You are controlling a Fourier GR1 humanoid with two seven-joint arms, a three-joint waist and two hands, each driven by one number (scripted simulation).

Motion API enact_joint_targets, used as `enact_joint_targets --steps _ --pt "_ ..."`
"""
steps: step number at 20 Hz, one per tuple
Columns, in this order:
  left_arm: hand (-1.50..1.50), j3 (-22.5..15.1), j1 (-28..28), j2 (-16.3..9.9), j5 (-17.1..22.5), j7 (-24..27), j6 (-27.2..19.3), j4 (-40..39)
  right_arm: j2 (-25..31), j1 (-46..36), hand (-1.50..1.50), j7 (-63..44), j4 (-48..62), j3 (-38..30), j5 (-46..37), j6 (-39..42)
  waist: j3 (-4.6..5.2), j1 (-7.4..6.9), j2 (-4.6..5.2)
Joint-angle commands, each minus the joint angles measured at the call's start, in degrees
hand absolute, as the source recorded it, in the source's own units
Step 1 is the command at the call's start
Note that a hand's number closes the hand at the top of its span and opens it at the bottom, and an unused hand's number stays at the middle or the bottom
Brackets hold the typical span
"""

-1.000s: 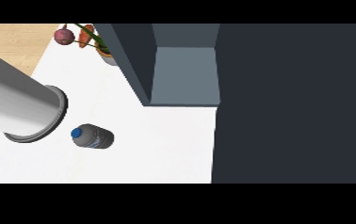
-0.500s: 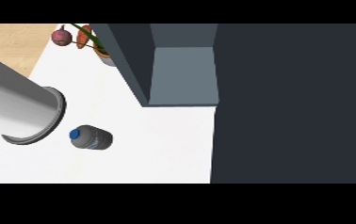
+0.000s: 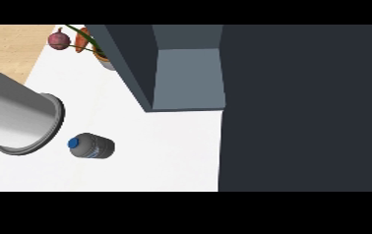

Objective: Pick up the bottled water, place it into the cabinet and close the cabinet

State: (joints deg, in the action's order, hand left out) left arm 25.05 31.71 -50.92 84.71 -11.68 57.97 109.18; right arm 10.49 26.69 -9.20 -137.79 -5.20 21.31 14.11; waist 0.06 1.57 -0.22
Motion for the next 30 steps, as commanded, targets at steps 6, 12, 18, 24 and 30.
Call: enact_joint_targets --steps 6,12,18,24,30 --pt "-1.50 -4.80 -12.88 4.59 -11.12 -3.11 -2.36 -9.30 0.91 7.00 -1.50 -2.24 -11.79 -4.21 11.95 2.49 0.04 1.73 0.13" --pt "-1.50 -7.11 -21.89 14.67 -26.54 -3.22 0.21 -15.36 0.06 6.52 -1.50 -0.52 -8.96 -4.14 11.14 3.36 0.07 0.88 0.14" --pt "-1.50 -7.81 -30.63 21.91 -39.36 -0.98 2.09 -21.62 1.83 8.13 -1.50 -0.04 -9.42 -6.66 14.31 5.45 0.09 1.25 0.14" --pt "-1.50 -6.88 -35.13 28.15 -52.27 3.02 3.22 -25.79 2.06 9.16 -1.50 0.72 -8.33 -8.12 16.11 6.40 0.09 0.47 0.17" --pt "-1.50 -5.10 -39.15 31.86 -64.92 8.54 1.31 -31.28 0.54 14.38 -1.50 6.82 -7.54 -9.37 16.13 11.10 0.08 1.16 0.05"
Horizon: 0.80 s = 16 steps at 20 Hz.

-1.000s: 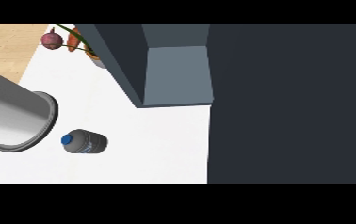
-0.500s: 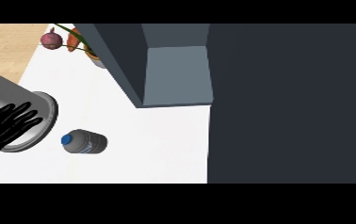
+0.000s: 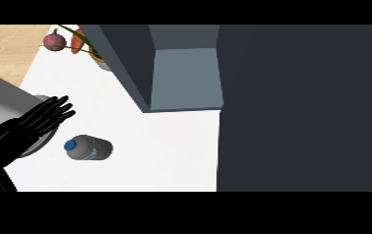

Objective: Pick up the bottled water, place it into the cabinet and close the cabinet

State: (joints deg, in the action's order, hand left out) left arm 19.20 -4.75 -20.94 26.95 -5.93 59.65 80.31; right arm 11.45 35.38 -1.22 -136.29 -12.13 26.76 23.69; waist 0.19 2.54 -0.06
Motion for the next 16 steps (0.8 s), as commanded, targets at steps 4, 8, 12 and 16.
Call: enact_joint_targets --steps 4,8,12,16 --pt "-1.50 -0.67 -2.22 5.03 -16.30 9.85 1.52 -8.29 -0.32 5.40 -1.50 -2.48 -9.57 -0.37 9.32 0.68 0.11 0.01 0.19" --pt "-1.50 -1.21 -5.38 4.71 -21.56 13.30 -1.74 -13.49 -0.22 7.28 -1.50 -1.90 -12.25 0.02 9.84 1.12 0.09 0.24 0.17" --pt "-1.50 -2.41 -5.26 3.15 -27.61 21.06 -1.52 -17.84 0.88 6.63 -1.50 -1.30 -10.33 -1.31 11.41 0.72 0.13 -0.31 0.33" --pt "-1.50 -4.64 -5.94 4.49 -33.19 27.36 -6.89 -21.53 1.59 9.16 -1.50 0.77 -10.10 -2.15 12.15 3.07 0.18 0.57 0.21"
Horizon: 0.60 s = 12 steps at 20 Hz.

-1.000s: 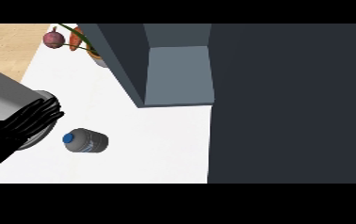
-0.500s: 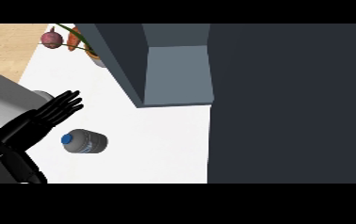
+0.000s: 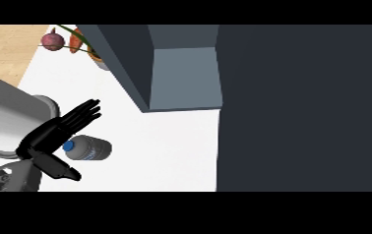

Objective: Pick up the bottled water, place it into the cabinet and close the cabinet

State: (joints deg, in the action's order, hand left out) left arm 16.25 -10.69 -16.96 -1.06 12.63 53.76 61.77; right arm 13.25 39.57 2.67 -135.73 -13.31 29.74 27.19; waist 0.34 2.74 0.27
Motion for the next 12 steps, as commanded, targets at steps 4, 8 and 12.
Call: enact_joint_targets --steps 4,8,12 --pt "-1.50 -2.00 -2.05 1.33 -6.28 14.27 -3.50 -11.97 0.82 2.91 -1.50 -1.50 -7.76 -1.75 8.79 -0.43 0.06 0.14 0.27" --pt "-1.50 -2.83 -2.49 -0.02 -5.34 17.38 -0.36 -17.82 -0.31 5.22 -1.50 0.05 -8.02 -0.41 8.35 0.06 0.13 0.64 0.29" --pt "-1.50 -5.58 -5.32 0.62 -4.65 18.26 1.93 -19.95 0.51 5.61 -1.50 -0.49 -8.83 0.82 8.33 -0.32 0.12 0.40 0.29"
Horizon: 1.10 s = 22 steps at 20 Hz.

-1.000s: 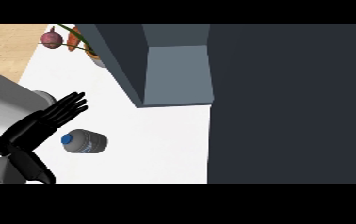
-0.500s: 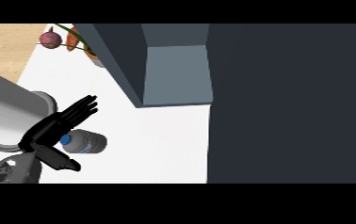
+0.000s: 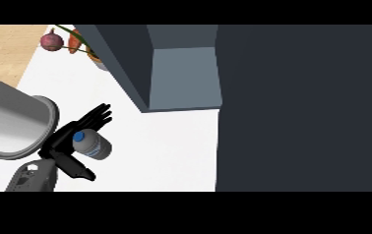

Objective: Pick up the bottled water, place it into the cabinet and close the cabinet

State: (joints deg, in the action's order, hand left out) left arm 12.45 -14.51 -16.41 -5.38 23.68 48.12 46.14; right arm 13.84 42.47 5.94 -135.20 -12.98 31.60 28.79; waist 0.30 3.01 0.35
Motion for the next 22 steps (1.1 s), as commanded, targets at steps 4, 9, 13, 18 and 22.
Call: enact_joint_targets --steps 4,9,13,18,22 --pt "-1.50 -3.55 -2.39 1.01 -0.22 9.34 6.81 -7.24 1.11 2.94 -1.50 -1.83 -8.93 -2.39 6.94 -1.74 0.13 0.00 0.13" --pt "1.50 -2.87 -2.23 1.24 4.42 10.07 11.01 -11.75 2.05 2.59 -1.50 -0.39 -6.39 -2.73 6.04 -1.32 0.15 -0.43 0.25" --pt "1.50 -3.48 -3.12 1.43 6.46 8.28 12.95 -13.76 1.53 2.96 -1.50 -0.71 -7.55 -1.74 4.69 -2.74 0.10 -0.95 0.17" --pt "1.50 -2.62 -2.57 2.04 9.02 10.75 9.00 -10.92 3.16 4.06 -1.50 0.76 -5.73 -5.12 7.87 -1.57 -0.01 -1.61 -0.17" --pt "1.50 8.84 -1.38 3.35 16.33 9.96 -12.12 -11.60 1.76 6.08 -1.50 3.42 -5.04 -3.83 5.01 -0.06 -0.01 -1.94 -0.52"
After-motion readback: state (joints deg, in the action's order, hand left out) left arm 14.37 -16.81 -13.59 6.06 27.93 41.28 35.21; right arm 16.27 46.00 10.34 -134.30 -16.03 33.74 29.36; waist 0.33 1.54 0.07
